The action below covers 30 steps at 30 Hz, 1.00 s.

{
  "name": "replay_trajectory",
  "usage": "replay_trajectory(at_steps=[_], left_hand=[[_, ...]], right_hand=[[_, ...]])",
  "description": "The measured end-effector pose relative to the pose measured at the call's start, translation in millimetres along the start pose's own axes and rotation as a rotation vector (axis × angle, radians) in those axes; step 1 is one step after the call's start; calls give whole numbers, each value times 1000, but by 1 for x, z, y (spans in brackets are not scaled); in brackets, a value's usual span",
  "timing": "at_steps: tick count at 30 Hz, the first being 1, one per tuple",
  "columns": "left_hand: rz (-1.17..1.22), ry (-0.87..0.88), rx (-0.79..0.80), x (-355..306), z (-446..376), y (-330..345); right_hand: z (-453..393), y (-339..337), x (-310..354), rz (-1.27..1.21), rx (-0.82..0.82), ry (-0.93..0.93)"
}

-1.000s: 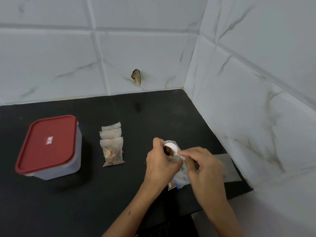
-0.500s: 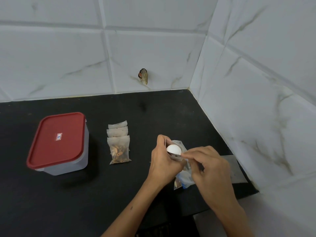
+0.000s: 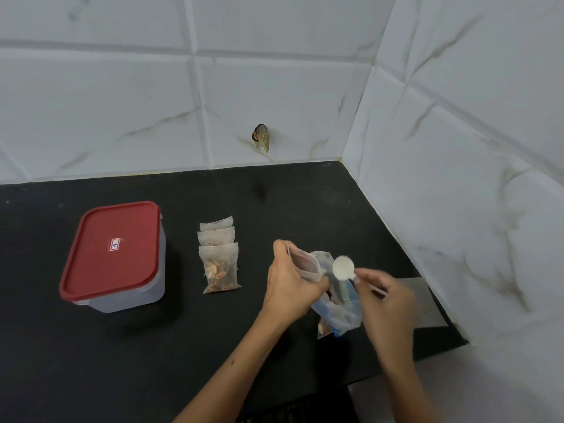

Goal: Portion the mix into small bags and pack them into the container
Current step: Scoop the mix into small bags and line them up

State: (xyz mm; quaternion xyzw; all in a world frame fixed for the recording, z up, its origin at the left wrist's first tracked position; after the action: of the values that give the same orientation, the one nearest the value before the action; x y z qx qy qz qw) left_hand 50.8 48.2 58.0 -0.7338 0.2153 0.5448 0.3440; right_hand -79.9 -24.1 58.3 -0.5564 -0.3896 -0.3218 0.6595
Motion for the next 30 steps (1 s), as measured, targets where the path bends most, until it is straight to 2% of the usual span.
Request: replay_trajectory(at_steps=[3, 7, 10, 12, 15, 17, 22, 26, 30], left_hand=[[34, -31, 4, 3, -2, -1], [71, -74, 13, 6, -4, -5], [133, -109, 11, 7, -6, -12], [155, -128, 6, 10, -7, -17], [211, -183, -34, 6, -8, -27], [239, -218, -50, 3, -12, -35], [396, -296, -54, -7, -12, -50], [420, -309, -100, 1, -14, -61], [522, -244, 16, 16, -19, -78]], right_hand=[[-5, 18, -28, 264, -14, 60], [-7, 27, -34, 542, 28, 36], [2, 23, -22, 392, -123, -245], [17, 23, -8, 219, -86, -368], [35, 32, 16, 9, 291, -168], [38, 41, 29, -75, 408, -172], [34, 62, 53, -156, 468, -212], [24, 69, 59, -247, 523, -155], [12, 76, 58, -395, 544, -21]])
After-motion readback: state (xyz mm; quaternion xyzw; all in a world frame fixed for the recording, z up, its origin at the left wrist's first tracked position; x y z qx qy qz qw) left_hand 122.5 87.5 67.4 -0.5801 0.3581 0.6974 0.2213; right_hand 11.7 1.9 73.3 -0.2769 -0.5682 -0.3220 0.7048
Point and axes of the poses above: each hand's wrist, its own z-axis away from the middle knuckle, its own y-axis out of the palm, x = y × z, the point moved 1 cm from there along -z, towards the middle knuckle, and after that the axes turned 10 degrees about y, right-handed, at the moved point
